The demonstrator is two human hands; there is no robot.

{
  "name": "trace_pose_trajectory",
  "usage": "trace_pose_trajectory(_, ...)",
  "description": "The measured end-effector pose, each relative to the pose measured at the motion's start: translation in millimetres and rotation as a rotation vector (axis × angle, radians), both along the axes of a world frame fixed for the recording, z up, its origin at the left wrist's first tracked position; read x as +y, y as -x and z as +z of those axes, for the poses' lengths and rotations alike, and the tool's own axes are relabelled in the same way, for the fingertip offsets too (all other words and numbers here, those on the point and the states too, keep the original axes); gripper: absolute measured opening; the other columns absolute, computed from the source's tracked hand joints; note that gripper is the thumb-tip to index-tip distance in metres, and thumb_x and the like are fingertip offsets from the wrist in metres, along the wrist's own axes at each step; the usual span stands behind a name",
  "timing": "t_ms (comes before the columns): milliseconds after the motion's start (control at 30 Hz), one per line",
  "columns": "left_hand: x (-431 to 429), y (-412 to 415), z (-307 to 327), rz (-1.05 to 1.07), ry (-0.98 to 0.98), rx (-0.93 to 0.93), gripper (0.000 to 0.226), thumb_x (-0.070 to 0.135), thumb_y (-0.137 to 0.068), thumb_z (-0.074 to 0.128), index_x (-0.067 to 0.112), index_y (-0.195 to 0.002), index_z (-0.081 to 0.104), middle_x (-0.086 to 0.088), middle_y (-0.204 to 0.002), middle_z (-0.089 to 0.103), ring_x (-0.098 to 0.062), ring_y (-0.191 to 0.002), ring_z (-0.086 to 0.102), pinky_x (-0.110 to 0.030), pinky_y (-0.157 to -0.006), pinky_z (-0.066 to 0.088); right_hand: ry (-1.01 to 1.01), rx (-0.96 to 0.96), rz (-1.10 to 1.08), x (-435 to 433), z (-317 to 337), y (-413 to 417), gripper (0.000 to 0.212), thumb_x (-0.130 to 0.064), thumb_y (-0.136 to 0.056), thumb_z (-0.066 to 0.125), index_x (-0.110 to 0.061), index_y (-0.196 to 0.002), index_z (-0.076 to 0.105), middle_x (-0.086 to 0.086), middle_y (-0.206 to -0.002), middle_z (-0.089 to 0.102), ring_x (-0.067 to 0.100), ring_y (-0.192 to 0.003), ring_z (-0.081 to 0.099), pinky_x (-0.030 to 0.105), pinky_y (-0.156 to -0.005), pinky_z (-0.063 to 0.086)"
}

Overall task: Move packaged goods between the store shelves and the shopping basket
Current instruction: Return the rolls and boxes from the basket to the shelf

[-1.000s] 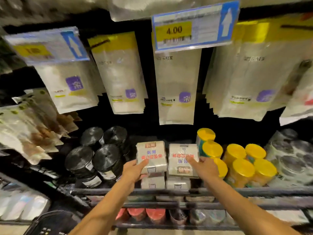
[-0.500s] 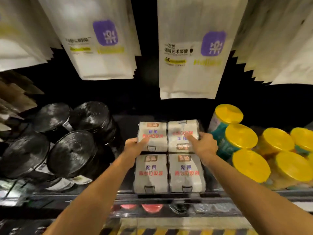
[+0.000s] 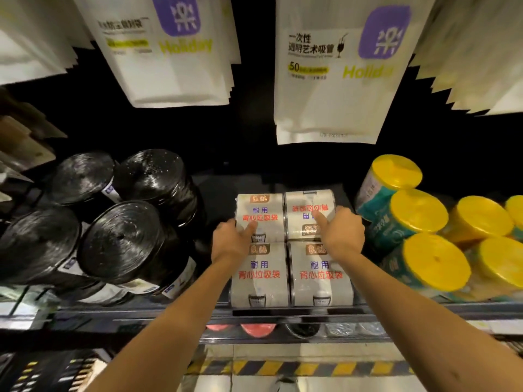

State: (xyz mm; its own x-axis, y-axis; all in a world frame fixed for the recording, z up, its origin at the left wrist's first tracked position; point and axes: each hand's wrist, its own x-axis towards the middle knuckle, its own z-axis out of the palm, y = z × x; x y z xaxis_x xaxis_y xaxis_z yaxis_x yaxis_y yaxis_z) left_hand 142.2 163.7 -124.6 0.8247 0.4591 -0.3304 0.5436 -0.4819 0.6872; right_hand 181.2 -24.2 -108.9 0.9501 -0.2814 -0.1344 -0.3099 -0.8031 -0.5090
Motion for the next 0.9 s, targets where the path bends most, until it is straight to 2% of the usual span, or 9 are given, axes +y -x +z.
trace_pose_trajectory(67,-2,2,6,-0.040,-0.093,0.049,0.031,0.044,-0.090,0.056,0.015,-0.102,0.054,-0.007,-0.100,0.065,-0.019,-0.080,0.066,-0.033,-0.063,0.057,0.076,0.022,0.069,3,5,7,0.046,-0.042,-0.095,0.049,-0.001,-0.117,0.049,0.020,-0.114,0.059,0.037,-0.104,0.058,0.043,-0.080,0.048)
trace_pose_trajectory(167,-4,12,22,-0.074,-0.086,0.090,0.035,0.042,-0.087,0.060,0.019,-0.113,0.052,-0.004,-0.106,0.061,-0.021,-0.083,0.066,-0.040,-0.071,0.059,0.022,0.101,0.155,0,11,18,0.052,-0.037,-0.097,0.045,-0.001,-0.133,0.035,0.019,-0.125,0.052,0.035,-0.107,0.056,0.041,-0.080,0.047)
trace_pose_trajectory(300,-6,36,54,-0.185,-0.163,0.049,0.039,0.042,-0.088,0.057,0.022,-0.123,0.053,-0.003,-0.116,0.057,-0.020,-0.095,0.062,-0.038,-0.080,0.056,0.034,0.137,0.278,-3,39,36,0.041,-0.040,-0.097,0.042,-0.010,-0.125,0.044,0.013,-0.128,0.049,0.029,-0.113,0.051,0.039,-0.090,0.047)
trace_pose_trajectory(400,-8,55,80,-0.235,-0.172,0.067,0.045,0.041,-0.092,0.051,0.020,-0.132,0.049,-0.004,-0.123,0.058,-0.023,-0.106,0.059,-0.033,-0.085,0.051,-0.004,0.133,0.389,2,68,51,0.053,-0.042,-0.098,0.039,-0.012,-0.141,0.035,0.010,-0.142,0.042,0.028,-0.128,0.042,0.036,-0.100,0.039)
trace_pose_trajectory(467,-9,71,92,-0.237,-0.129,0.059,0.047,0.046,-0.091,0.049,0.022,-0.131,0.051,0.000,-0.120,0.062,-0.020,-0.103,0.061,-0.034,-0.085,0.052,-0.053,0.147,0.469,5,87,62,0.058,-0.045,-0.098,0.038,-0.013,-0.146,0.028,0.008,-0.147,0.038,0.026,-0.131,0.040,0.035,-0.101,0.038)
trace_pose_trajectory(567,-8,93,109,-0.245,-0.126,0.059,0.046,0.053,-0.090,0.045,0.025,-0.125,0.054,0.004,-0.114,0.065,-0.017,-0.099,0.064,-0.034,-0.083,0.054,-0.056,0.164,0.593,11,105,78,0.058,-0.046,-0.097,0.039,-0.014,-0.145,0.030,0.009,-0.142,0.043,0.025,-0.125,0.046,0.033,-0.097,0.040)
trace_pose_trajectory(633,-7,107,119,-0.233,-0.147,0.071,0.045,0.053,-0.091,0.047,0.024,-0.125,0.054,0.002,-0.118,0.064,-0.018,-0.104,0.062,-0.028,-0.085,0.050,-0.035,0.152,0.659,16,113,87,0.054,-0.045,-0.097,0.040,-0.016,-0.142,0.033,0.008,-0.136,0.048,0.024,-0.124,0.046,0.033,-0.096,0.040)
trace_pose_trajectory(733,-2,131,125,-0.176,-0.156,0.073,0.054,0.051,-0.089,0.053,0.021,-0.133,0.049,-0.001,-0.128,0.058,-0.019,-0.118,0.055,-0.028,-0.095,0.043,-0.037,0.147,0.753,23,122,98,0.052,-0.046,-0.096,0.040,-0.019,-0.140,0.036,0.005,-0.139,0.048,0.022,-0.126,0.045,0.034,-0.102,0.039)
trace_pose_trajectory(900,5,185,137,-0.008,-0.131,0.036,0.049,0.043,-0.091,0.053,0.031,-0.138,0.044,0.007,-0.137,0.053,-0.016,-0.123,0.051,-0.028,-0.101,0.040,-0.076,0.168,0.960,40,129,120,0.048,-0.038,-0.097,0.042,-0.020,-0.141,0.036,0.002,-0.146,0.040,0.018,-0.134,0.036,0.028,-0.108,0.028)
